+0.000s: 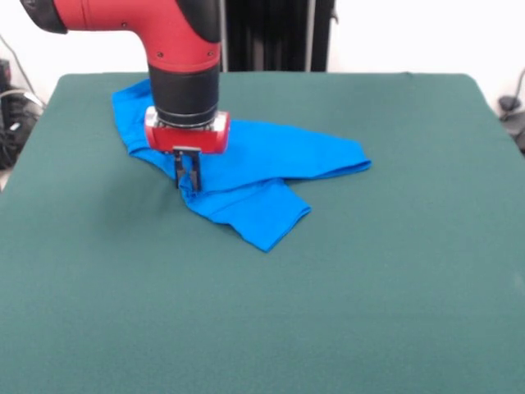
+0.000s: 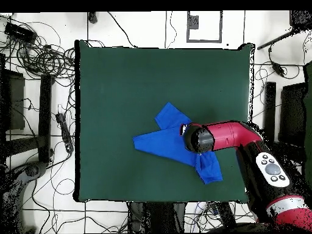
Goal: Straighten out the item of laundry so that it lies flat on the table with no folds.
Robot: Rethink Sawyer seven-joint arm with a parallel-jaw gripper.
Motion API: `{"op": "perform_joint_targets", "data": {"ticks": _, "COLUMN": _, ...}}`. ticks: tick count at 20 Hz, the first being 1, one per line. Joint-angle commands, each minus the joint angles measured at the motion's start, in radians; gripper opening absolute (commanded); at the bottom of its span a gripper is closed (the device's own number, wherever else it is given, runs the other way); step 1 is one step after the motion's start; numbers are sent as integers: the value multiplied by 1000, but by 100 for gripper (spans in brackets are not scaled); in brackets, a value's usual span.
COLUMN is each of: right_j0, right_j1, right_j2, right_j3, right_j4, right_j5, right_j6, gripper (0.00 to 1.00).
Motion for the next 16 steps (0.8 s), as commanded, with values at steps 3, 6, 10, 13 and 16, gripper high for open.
{"op": "perform_joint_targets", "data": {"ticks": 3, "right_j0": 58, "right_j1": 30, "right_j2": 5, "right_j3": 84, "right_j4": 33, "right_j5": -25, "right_j6": 31, "gripper": 0}}
{"op": "perform_joint_targets", "data": {"ticks": 6, "right_j0": 53, "right_j1": 26, "right_j2": 9, "right_j3": 86, "right_j4": 40, "right_j5": -15, "right_j6": 17, "gripper": 0}}
{"op": "perform_joint_targets", "data": {"ticks": 10, "right_j0": 48, "right_j1": 18, "right_j2": 12, "right_j3": 93, "right_j4": 48, "right_j5": -9, "right_j6": 8, "gripper": 0}}
{"op": "perform_joint_targets", "data": {"ticks": 13, "right_j0": 50, "right_j1": 13, "right_j2": 9, "right_j3": 94, "right_j4": 48, "right_j5": -12, "right_j6": 14, "gripper": 0}}
{"op": "perform_joint_targets", "data": {"ticks": 16, "right_j0": 45, "right_j1": 11, "right_j2": 5, "right_j3": 101, "right_j4": 40, "right_j5": -65, "right_j6": 43, "gripper": 100}}
